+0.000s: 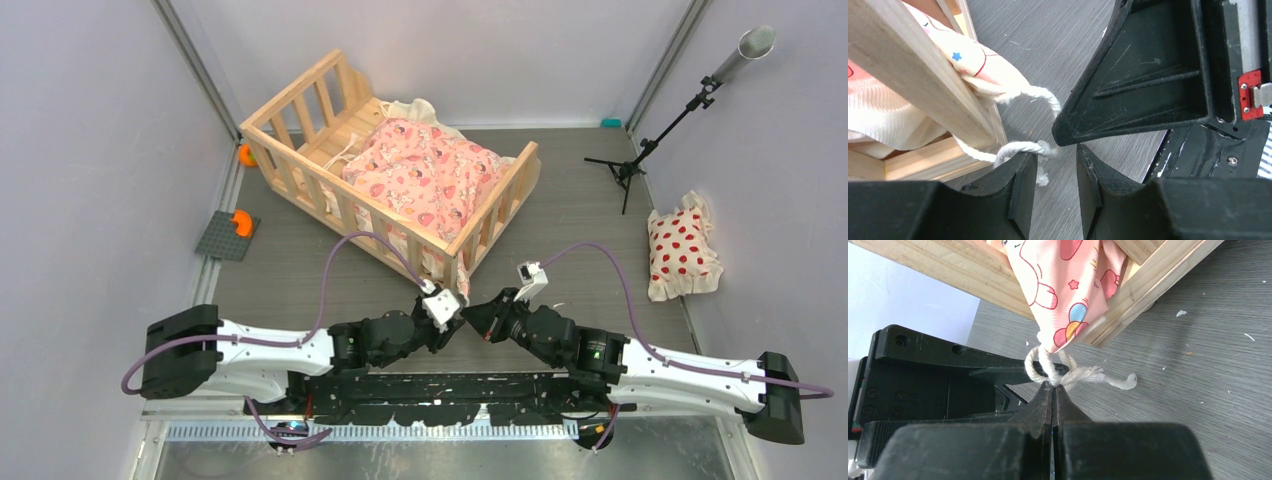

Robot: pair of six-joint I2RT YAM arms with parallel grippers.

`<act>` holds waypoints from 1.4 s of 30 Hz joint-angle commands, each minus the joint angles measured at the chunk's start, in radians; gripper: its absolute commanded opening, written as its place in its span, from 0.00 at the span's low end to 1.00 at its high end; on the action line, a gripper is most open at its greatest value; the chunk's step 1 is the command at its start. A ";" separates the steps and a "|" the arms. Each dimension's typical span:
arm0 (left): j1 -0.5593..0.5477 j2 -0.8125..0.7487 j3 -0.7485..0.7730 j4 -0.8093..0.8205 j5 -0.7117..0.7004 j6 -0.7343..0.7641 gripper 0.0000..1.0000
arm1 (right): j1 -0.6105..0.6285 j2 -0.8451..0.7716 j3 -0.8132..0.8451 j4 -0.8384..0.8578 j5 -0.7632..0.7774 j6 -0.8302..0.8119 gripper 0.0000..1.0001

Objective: Set up the pet bed

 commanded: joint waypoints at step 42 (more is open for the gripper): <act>0.097 -0.111 0.093 -0.145 0.142 0.008 0.00 | 0.001 -0.082 0.114 -0.211 -0.042 -0.341 0.44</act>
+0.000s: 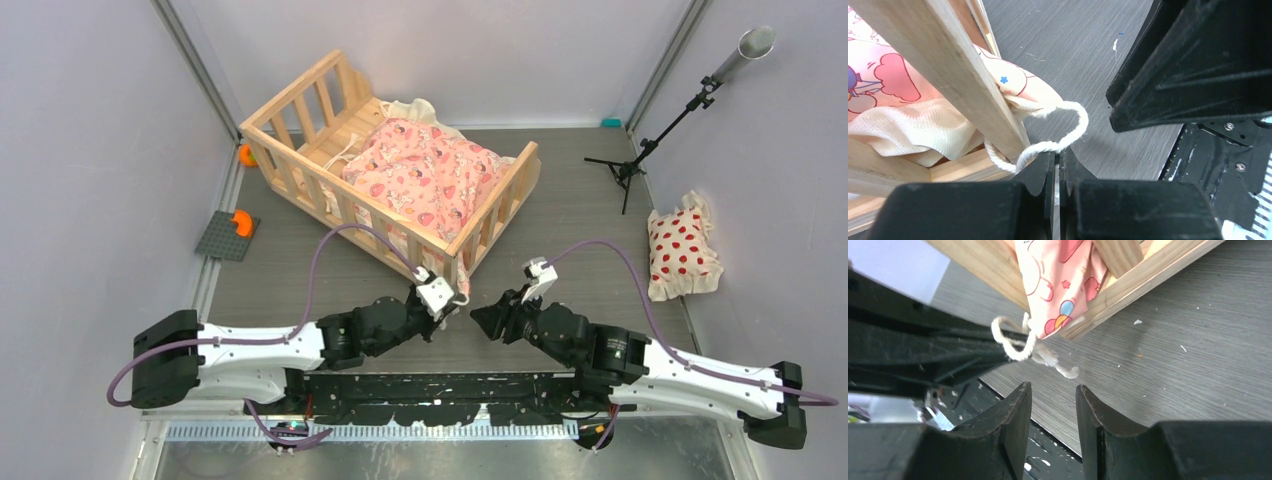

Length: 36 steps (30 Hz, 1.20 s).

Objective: Set up the pet bed

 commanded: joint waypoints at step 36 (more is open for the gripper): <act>0.105 -0.117 0.141 -0.276 0.378 -0.119 0.00 | 0.003 0.229 -0.092 0.536 -0.190 -0.518 0.45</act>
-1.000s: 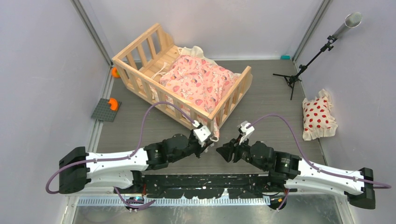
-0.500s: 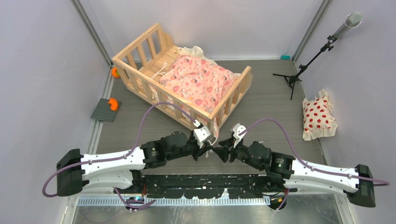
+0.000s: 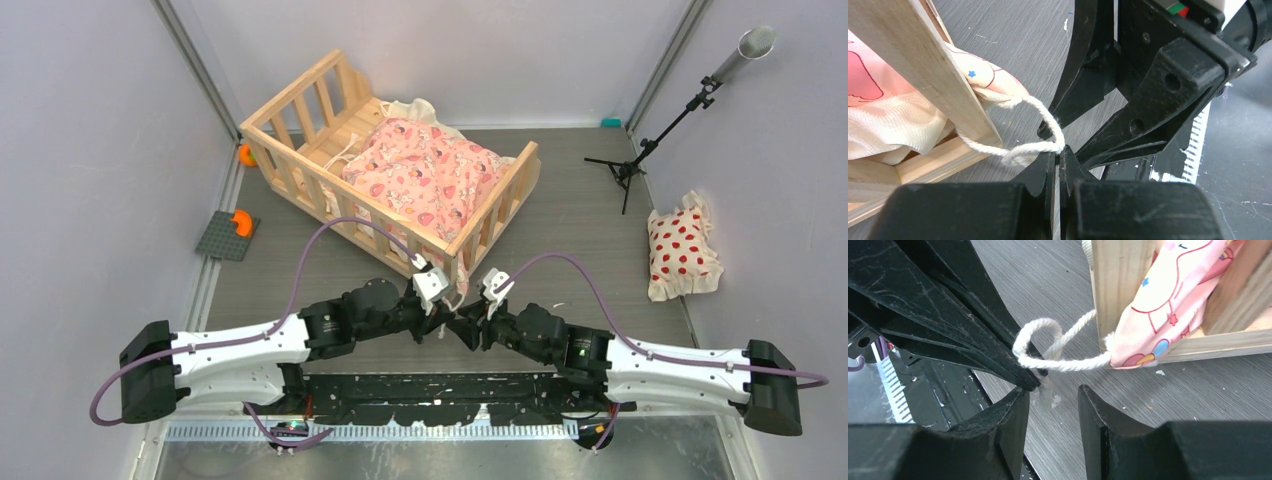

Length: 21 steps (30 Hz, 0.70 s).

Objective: Set up the pet bed

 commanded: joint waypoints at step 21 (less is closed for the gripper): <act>0.025 0.000 0.039 0.044 0.066 -0.054 0.36 | 0.000 -0.040 -0.041 0.149 0.104 0.036 0.01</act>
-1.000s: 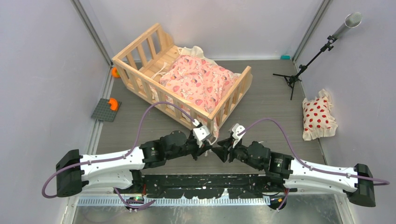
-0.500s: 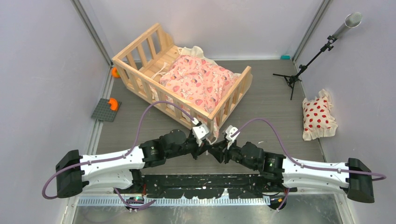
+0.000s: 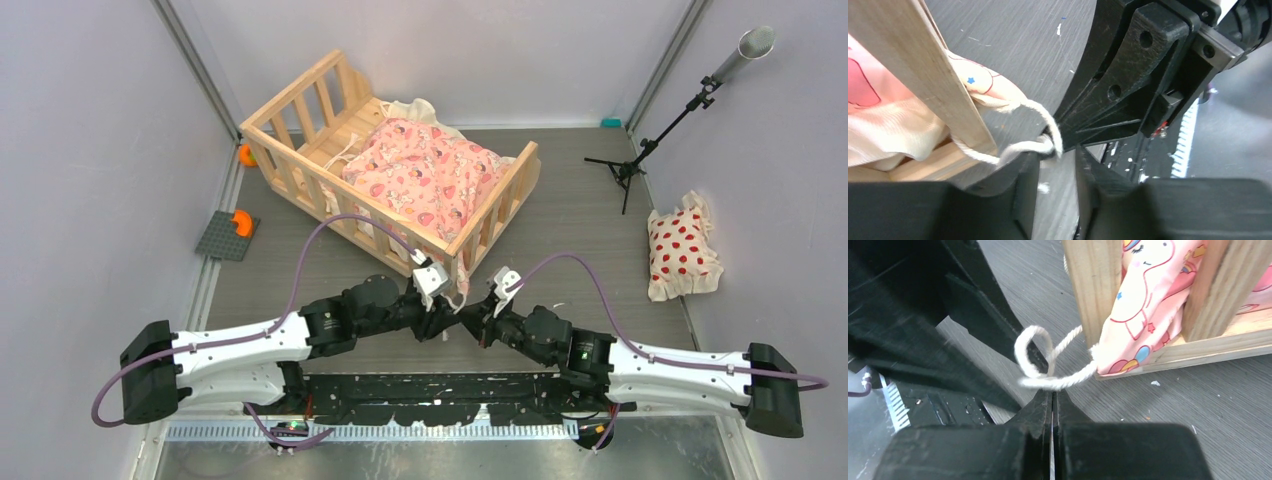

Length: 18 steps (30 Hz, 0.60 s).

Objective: Set up the pet bed

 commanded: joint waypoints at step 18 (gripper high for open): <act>0.010 -0.082 -0.075 -0.001 -0.098 -0.007 0.53 | -0.002 -0.047 0.072 -0.203 0.172 0.183 0.01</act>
